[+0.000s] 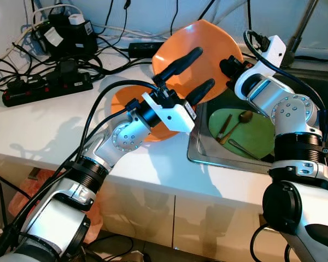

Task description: Kitchen organization

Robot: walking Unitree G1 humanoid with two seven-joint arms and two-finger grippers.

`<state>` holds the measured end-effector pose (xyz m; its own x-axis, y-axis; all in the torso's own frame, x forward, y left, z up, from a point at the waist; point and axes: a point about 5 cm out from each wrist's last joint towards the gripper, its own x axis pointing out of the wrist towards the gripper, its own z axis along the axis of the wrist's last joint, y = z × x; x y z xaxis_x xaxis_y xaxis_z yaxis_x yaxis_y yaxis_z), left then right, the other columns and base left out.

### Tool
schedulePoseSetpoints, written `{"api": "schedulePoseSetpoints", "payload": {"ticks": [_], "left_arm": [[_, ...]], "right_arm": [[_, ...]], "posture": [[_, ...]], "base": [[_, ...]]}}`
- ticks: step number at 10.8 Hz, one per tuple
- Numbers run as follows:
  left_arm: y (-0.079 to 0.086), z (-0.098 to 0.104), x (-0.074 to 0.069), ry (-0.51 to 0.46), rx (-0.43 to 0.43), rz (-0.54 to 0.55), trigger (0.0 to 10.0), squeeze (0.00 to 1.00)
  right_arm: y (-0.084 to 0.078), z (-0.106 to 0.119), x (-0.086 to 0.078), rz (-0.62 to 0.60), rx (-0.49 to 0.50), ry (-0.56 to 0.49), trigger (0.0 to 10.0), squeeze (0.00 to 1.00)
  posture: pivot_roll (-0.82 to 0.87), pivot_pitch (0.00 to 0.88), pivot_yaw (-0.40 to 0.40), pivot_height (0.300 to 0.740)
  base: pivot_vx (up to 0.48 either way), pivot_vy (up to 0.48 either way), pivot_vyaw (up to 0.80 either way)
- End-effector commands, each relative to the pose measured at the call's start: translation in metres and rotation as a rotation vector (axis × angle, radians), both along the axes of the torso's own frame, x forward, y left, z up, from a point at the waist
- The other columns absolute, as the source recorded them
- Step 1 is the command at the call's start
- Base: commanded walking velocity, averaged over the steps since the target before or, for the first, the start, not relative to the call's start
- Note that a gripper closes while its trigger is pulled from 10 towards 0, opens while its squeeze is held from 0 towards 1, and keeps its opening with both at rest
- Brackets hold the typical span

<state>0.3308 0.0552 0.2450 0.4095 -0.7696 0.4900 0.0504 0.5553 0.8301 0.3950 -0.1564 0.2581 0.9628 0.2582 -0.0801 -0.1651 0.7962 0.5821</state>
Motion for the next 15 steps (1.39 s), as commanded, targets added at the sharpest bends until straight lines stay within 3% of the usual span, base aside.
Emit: {"api": "schedulePoseSetpoints", "payload": {"ticks": [1, 8, 9, 10, 11, 12, 15], "left_arm": [[0.003, 0.0, 0.0, 0.008, -0.01, 0.007, 10.0, 1.0], [0.003, 0.001, -0.002, 0.018, -0.019, 0.003, 10.0, 1.0], [0.02, -0.022, 0.01, 0.202, 0.0, 0.097, 10.0, 0.0], [0.029, -0.033, 0.016, 0.279, 0.01, 0.143, 10.0, 0.0], [0.031, -0.032, 0.018, 0.281, 0.005, 0.158, 10.0, 0.0], [0.032, -0.032, 0.02, 0.289, 0.0, 0.173, 10.0, 0.0], [0.032, -0.031, 0.02, 0.305, -0.004, 0.173, 10.0, 0.0]], "right_arm": [[-0.002, 0.006, 0.0, -0.016, 0.005, -0.027, 0.0, 0.0], [-0.006, 0.005, 0.001, -0.043, -0.001, -0.027, 0.0, 0.0], [-0.044, -0.016, -0.004, -0.224, -0.082, -0.028, 10.0, 0.0], [-0.055, -0.024, -0.007, -0.272, -0.121, -0.035, 10.0, 0.0], [-0.052, -0.024, -0.007, -0.258, -0.12, -0.042, 4.2, 0.0], [-0.048, -0.025, -0.007, -0.249, -0.121, -0.043, 0.0, 0.0], [-0.043, -0.025, -0.007, -0.241, -0.124, -0.07, 0.4, 0.0]], "posture": [[0.01, 0.052, 0.055, 0.74], [0.01, 0.052, 0.055, 0.74], [0.02, 0.047, 0.059, 0.74], [0.02, 0.046, 0.06, 0.74], [0.02, 0.047, 0.059, 0.74], [0.02, 0.047, 0.056, 0.74], [0.02, 0.05, 0.054, 0.74]], "base": [[0.0, 0.0, 0.0], [0.0, 0.0, 0.0], [0.0, 0.0, 0.0], [0.0, 0.0, 0.0], [0.0, 0.0, 0.0], [0.0, 0.0, 0.0], [0.0, 0.0, 0.0]]}}
